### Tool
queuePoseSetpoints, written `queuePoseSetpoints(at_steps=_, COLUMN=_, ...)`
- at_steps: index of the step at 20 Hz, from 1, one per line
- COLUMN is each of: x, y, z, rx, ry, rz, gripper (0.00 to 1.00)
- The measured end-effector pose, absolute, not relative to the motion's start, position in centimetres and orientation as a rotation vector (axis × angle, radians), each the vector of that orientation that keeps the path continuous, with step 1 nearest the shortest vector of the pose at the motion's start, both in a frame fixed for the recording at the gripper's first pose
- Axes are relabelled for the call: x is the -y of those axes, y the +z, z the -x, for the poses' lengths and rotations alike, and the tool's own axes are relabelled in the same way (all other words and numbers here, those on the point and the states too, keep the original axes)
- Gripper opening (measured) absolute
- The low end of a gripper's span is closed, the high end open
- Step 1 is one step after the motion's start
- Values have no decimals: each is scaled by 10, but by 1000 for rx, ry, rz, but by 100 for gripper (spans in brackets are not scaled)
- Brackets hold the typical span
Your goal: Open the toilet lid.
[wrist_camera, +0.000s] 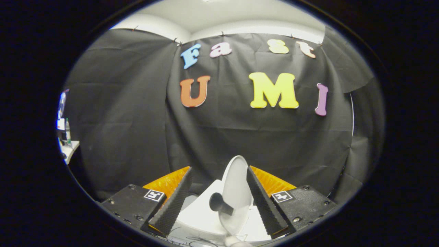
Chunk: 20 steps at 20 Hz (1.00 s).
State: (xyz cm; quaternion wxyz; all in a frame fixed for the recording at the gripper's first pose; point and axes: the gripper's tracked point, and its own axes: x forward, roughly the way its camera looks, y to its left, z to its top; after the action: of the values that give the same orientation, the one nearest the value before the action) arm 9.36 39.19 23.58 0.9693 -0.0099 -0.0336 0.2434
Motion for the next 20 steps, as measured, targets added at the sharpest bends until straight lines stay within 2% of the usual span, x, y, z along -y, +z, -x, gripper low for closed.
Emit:
queuePoseSetpoints(at_steps=6, x=-262, y=237, z=-88, rx=138, ry=375, rz=-81, gripper=99)
queuePoseSetpoints(at_steps=11, x=-165, y=186, z=-75, rx=140, ry=246, rz=-87, gripper=99)
queuePoseSetpoints(at_steps=20, x=-79, y=70, z=-57, rx=89, ry=135, rz=-79, gripper=99)
